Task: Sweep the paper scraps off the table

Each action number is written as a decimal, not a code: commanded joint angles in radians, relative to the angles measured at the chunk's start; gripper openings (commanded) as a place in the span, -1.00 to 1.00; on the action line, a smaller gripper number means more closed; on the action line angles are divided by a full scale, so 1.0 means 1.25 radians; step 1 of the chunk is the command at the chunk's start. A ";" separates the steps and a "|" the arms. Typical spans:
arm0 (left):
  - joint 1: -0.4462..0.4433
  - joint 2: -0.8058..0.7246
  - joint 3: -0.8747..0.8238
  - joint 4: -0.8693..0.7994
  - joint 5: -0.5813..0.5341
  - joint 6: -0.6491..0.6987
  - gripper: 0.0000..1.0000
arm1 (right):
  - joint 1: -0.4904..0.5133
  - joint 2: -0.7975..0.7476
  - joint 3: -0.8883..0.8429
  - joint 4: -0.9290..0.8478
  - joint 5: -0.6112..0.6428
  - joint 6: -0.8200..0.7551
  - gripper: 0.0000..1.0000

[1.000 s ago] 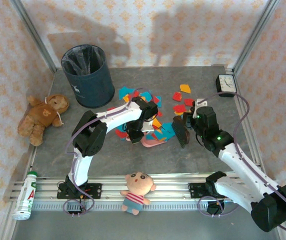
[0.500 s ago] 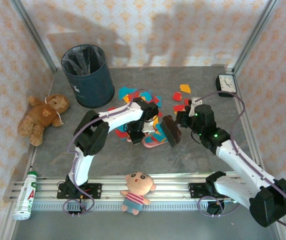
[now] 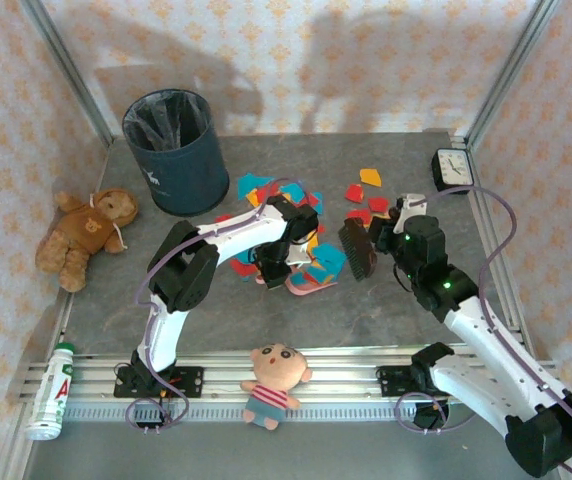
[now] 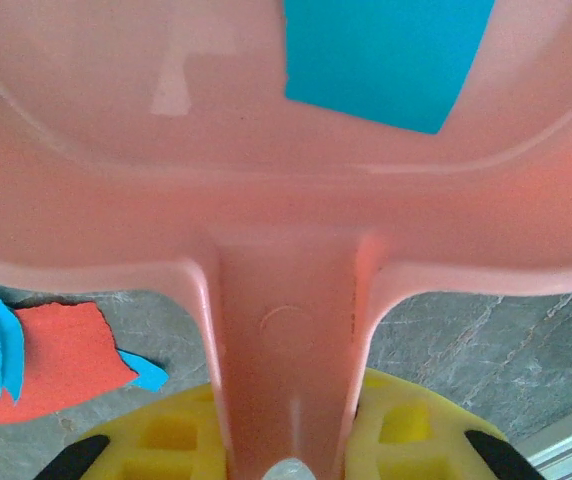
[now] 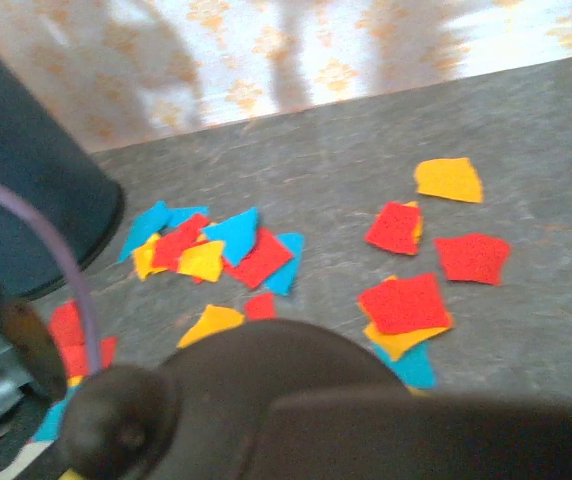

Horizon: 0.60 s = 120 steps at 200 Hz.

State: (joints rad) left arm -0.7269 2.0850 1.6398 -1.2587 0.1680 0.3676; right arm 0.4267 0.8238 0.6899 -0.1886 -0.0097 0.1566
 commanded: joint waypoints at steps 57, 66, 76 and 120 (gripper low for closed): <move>-0.005 0.019 0.033 -0.012 -0.003 -0.005 -1.00 | 0.006 0.047 -0.010 -0.030 0.073 -0.046 -1.00; -0.006 0.020 0.034 -0.013 -0.002 -0.007 -1.00 | 0.005 0.057 -0.010 -0.030 0.061 -0.046 -1.00; -0.006 0.022 0.036 -0.015 0.001 -0.007 -1.00 | 0.005 0.068 -0.008 -0.028 0.046 -0.046 -1.00; -0.007 0.035 0.046 -0.017 0.002 -0.011 -1.00 | 0.005 0.119 0.004 -0.024 -0.047 -0.051 -1.00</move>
State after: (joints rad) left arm -0.7269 2.1040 1.6711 -1.2591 0.1688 0.3660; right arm 0.4267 0.9367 0.6872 -0.1974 0.0116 0.1032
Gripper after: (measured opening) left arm 0.220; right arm 0.250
